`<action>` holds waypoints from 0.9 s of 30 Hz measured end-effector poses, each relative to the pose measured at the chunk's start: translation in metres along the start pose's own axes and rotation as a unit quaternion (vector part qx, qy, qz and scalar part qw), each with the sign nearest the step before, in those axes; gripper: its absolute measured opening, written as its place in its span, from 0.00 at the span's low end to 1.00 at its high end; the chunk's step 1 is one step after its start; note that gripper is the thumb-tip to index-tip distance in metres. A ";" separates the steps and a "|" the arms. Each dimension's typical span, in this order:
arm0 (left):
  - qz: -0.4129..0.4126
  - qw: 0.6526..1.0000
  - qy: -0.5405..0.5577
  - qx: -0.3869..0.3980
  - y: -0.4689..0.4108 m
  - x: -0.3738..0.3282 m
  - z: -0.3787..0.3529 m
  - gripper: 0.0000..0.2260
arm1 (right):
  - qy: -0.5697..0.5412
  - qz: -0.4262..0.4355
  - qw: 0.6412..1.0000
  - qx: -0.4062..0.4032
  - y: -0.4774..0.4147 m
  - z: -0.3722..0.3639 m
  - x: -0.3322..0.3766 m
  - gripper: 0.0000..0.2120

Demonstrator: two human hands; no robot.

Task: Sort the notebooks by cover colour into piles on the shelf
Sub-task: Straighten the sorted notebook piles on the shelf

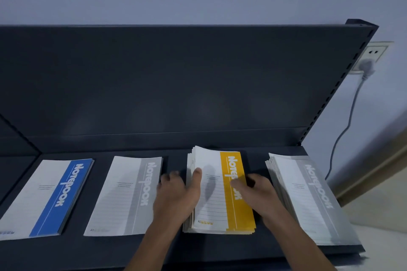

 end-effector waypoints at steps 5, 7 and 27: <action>-0.153 0.976 0.029 -0.149 0.036 -0.060 0.018 0.23 | 0.101 0.051 0.982 -0.149 0.022 0.058 0.012 0.20; -0.191 0.974 0.065 -0.103 0.043 -0.087 0.003 0.20 | 0.134 0.050 0.971 -0.191 0.029 0.096 0.010 0.18; 0.084 0.914 0.342 0.203 0.037 -0.177 -0.183 0.23 | 0.023 -0.064 0.996 -0.049 -0.013 0.222 -0.111 0.17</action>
Point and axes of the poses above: each hand's wrist, its own y-axis away from the middle knuckle, its own z-axis out of the back of the hand, x = y × z, the point moved 3 cm from there along -y, towards the middle knuckle, and after that the axes turned 10 degrees about x, right-handed, at the moved point
